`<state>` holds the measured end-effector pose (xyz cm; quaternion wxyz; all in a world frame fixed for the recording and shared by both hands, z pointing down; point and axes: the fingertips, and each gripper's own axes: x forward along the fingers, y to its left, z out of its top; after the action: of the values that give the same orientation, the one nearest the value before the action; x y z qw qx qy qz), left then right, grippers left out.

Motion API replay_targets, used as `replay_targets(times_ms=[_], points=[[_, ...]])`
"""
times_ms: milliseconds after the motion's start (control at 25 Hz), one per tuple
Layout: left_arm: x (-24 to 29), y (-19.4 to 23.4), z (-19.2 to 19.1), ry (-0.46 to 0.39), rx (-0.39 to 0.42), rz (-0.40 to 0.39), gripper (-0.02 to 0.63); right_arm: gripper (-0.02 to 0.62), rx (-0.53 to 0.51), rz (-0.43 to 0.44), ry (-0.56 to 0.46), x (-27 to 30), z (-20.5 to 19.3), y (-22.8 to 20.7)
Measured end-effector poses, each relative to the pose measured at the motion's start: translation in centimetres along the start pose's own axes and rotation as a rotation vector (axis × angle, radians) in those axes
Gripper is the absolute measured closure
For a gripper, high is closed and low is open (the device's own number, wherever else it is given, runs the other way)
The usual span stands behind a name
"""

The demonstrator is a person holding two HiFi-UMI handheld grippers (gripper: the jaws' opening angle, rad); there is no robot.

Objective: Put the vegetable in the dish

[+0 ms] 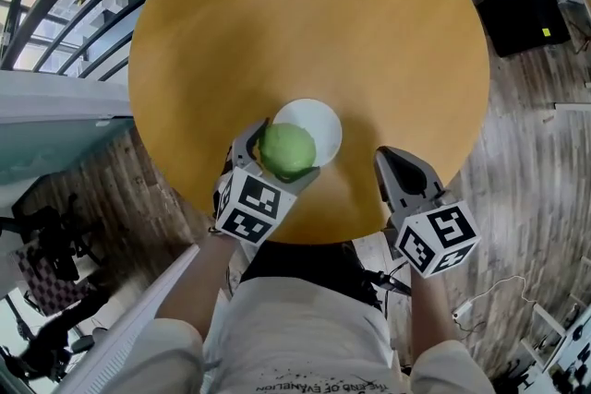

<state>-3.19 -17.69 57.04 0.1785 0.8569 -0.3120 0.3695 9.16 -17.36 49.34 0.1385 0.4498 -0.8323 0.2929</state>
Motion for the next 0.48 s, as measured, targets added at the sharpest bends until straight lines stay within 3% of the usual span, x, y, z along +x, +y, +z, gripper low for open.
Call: replay_targets(times_ms=[480], points=[[5.9,1.1,-1.9,0.099,0.032,-0.029,0.100,0.571,0.052,-0.011,0.035,1.5,-1.5,-2.1]])
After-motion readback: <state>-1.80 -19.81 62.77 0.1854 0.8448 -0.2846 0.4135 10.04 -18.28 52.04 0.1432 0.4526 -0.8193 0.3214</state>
